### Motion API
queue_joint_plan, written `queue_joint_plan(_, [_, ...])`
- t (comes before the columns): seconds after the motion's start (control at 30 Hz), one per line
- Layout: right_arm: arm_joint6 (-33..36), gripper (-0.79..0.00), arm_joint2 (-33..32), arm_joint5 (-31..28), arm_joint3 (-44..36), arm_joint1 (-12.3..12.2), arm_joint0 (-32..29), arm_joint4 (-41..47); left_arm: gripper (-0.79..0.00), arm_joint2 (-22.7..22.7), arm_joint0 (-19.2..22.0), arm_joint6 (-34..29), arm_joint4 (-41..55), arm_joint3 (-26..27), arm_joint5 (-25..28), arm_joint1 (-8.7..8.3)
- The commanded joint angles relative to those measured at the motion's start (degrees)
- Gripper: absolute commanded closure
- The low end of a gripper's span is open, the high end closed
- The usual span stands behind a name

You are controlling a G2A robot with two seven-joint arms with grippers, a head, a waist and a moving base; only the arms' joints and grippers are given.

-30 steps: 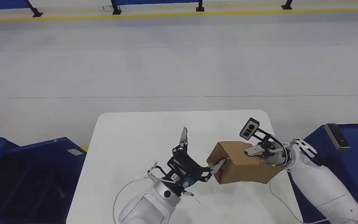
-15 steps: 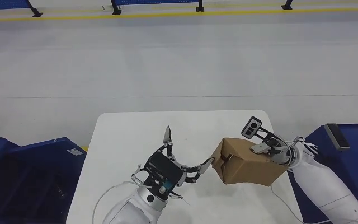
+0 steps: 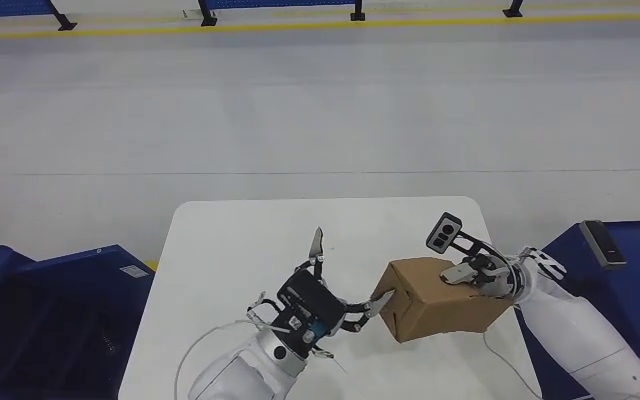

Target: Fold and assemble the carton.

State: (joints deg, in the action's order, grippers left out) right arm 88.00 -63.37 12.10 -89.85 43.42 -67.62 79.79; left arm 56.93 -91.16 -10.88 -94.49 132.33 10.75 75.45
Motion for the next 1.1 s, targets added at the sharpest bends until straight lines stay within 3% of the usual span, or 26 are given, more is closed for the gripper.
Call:
queue_joint_plan(0.0, [0.0, 0.000, 0.2, -0.2, -0.1, -0.1, 0.1, 0.0, -0.785, -0.2, 0.2, -0.5, -0.2, -0.3, 0.3, -0.02])
queue_joint_plan(0.6, [0.0, 0.000, 1.5, -2.0, 0.2, -1.1, 0.5, -0.3, -0.785, -1.7, 2.1, -1.9, -0.1, -2.0, -0.4, 0.12])
queue_joint_plan(1.07, [0.0, 0.000, 2.7, -3.9, -1.3, -1.9, 0.8, -1.2, -0.785, 1.4, 1.6, -6.4, 11.2, -0.2, 2.2, -0.21])
